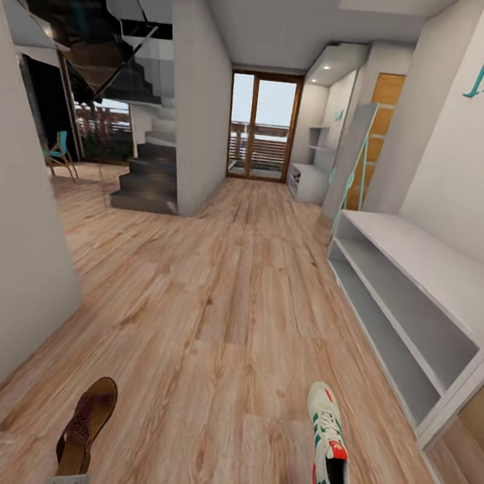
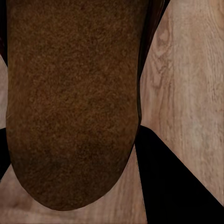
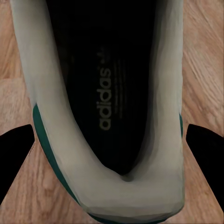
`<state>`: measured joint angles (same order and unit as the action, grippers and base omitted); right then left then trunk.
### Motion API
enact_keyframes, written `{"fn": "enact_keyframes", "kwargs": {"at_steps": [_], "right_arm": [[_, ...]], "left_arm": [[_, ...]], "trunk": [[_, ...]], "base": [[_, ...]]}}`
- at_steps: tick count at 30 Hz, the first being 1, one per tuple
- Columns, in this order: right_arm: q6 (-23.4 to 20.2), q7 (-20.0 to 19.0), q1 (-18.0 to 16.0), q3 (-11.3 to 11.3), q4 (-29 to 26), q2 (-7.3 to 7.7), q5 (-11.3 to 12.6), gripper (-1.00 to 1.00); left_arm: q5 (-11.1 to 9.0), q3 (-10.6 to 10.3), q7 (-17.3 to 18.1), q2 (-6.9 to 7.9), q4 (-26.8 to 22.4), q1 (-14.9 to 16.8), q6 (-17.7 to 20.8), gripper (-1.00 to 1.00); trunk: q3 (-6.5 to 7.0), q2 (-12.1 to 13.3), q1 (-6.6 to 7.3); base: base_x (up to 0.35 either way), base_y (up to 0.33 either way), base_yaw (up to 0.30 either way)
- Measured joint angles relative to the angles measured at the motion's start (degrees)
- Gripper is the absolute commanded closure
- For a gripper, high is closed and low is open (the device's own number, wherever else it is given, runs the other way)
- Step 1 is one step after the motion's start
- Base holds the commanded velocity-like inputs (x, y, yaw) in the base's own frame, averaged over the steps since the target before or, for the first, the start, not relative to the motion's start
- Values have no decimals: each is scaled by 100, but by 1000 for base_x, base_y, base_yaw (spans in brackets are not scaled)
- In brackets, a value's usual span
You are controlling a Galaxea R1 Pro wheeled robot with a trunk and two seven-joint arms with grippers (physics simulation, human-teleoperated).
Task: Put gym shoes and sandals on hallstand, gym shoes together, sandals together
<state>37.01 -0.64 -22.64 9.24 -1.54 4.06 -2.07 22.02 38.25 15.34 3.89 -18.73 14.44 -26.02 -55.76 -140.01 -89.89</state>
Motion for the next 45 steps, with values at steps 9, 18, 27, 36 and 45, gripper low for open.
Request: {"fn": "enact_keyframes", "kwargs": {"at_steps": [9,18,27,36,45], "right_arm": [[-1,2,0,0,1,-2,0,100],[-1,3,0,0,0,-2,0,100],[-1,3,0,0,2,-2,0,100],[-1,3,0,0,3,-2,0,100],[-1,4,0,0,4,-2,0,100]], "left_arm": [[10,-5,0,0,0,0,0,100],[1,0,0,0,0,0,0,100],[-8,16,0,15,-1,0,-8,100],[3,4,0,5,3,0,-9,100],[12,-15,0,-13,27,0,-11,100]], "trunk": [[0,0,0],[0,0,0],[0,0,0],[0,0,0],[0,0,0]], "base": [[338,0,0],[338,0,0],[338,0,0],[338,0,0],[338,0,0]]}}
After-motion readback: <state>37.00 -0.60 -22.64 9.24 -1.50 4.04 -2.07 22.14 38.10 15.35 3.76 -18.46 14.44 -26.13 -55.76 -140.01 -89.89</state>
